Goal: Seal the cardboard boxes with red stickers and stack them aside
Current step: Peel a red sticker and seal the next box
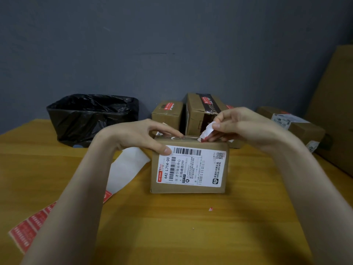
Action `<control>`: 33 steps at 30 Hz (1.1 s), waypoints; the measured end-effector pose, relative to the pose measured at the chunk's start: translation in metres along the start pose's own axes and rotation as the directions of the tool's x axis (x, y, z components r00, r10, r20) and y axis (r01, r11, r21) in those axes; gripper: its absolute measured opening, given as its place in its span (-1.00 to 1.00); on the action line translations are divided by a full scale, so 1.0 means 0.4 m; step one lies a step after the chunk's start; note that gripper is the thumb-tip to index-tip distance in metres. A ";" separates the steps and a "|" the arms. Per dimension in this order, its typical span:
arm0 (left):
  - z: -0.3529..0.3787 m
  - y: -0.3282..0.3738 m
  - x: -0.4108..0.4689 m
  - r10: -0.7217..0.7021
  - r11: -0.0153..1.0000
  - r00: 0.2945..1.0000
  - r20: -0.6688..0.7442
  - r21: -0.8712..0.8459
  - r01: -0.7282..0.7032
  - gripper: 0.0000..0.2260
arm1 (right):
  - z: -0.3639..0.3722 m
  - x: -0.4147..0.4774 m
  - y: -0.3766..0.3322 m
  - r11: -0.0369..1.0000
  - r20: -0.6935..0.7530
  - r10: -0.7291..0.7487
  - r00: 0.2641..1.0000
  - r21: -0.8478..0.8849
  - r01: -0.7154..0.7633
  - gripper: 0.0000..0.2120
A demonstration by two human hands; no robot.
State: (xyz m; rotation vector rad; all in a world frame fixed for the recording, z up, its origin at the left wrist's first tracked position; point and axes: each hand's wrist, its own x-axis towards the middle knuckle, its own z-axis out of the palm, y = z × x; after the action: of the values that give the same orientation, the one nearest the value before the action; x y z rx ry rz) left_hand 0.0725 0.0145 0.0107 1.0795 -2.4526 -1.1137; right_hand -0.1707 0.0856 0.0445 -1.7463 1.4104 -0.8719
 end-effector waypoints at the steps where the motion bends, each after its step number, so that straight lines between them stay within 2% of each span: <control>1: 0.000 0.001 -0.001 0.001 1.000 1.000 0.008 0.002 -0.001 -0.44 | -0.002 -0.002 0.000 0.999 0.030 0.009 1.000 0.034 -0.010 -0.85; 7: -0.001 0.013 -0.012 0.029 0.999 0.999 0.035 0.027 -0.030 -0.50 | -0.019 -0.006 0.006 0.987 0.157 0.036 0.987 0.152 -0.060 -0.87; 13: -0.007 0.020 -0.031 -0.005 1.000 0.998 0.064 0.019 0.004 -0.49 | -0.069 -0.021 0.021 0.957 0.098 0.033 0.995 0.284 -0.059 -0.92; 15: -0.011 0.031 -0.037 -0.033 0.996 0.995 0.092 0.086 0.025 -0.46 | -0.075 -0.024 0.018 0.959 0.054 -0.003 0.999 0.284 -0.013 -0.88; 16: -0.013 0.042 -0.039 -0.048 0.990 0.996 0.071 0.140 0.037 -0.44 | -0.075 -0.026 0.014 0.965 0.026 -0.033 0.999 0.260 0.025 -0.86; 18: -0.009 0.075 -0.037 -0.007 0.982 0.997 -0.078 0.186 0.021 -0.49 | -0.062 -0.029 0.001 0.977 -0.016 -0.107 0.994 0.185 0.108 -0.85; 21: 0.016 0.140 -0.024 0.182 0.983 0.935 -0.306 0.064 -0.171 -0.61 | -0.018 -0.031 -0.024 0.967 -0.009 -0.203 0.979 0.155 0.202 -0.88; 23: 0.036 0.169 -0.019 0.253 0.964 0.902 -0.350 0.017 -0.264 -0.73 | 0.007 -0.026 -0.031 0.953 -0.011 -0.240 0.971 0.189 0.237 -0.90; 26: 0.045 0.182 -0.019 0.262 0.958 0.862 -0.433 0.011 -0.285 -0.94 | 0.017 -0.017 -0.027 0.933 -0.010 -0.235 0.972 0.277 0.228 -0.88; 30: 0.027 0.154 -0.024 0.248 0.966 0.857 -0.452 0.046 -0.255 -0.88 | -0.001 -0.022 -0.021 0.898 0.124 -0.219 0.968 0.413 0.151 -0.91; 33: -0.004 0.123 -0.040 0.149 0.985 0.838 -0.524 0.004 -0.173 -0.76 | -0.024 -0.029 -0.021 0.918 0.090 -0.173 0.981 0.375 0.127 -0.88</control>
State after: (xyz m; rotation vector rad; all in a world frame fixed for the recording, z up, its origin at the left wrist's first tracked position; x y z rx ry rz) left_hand 0.0584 0.0465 0.0488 0.9803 -2.0262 -0.6968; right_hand -0.1767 0.0971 0.0556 -1.6003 0.9682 -1.0201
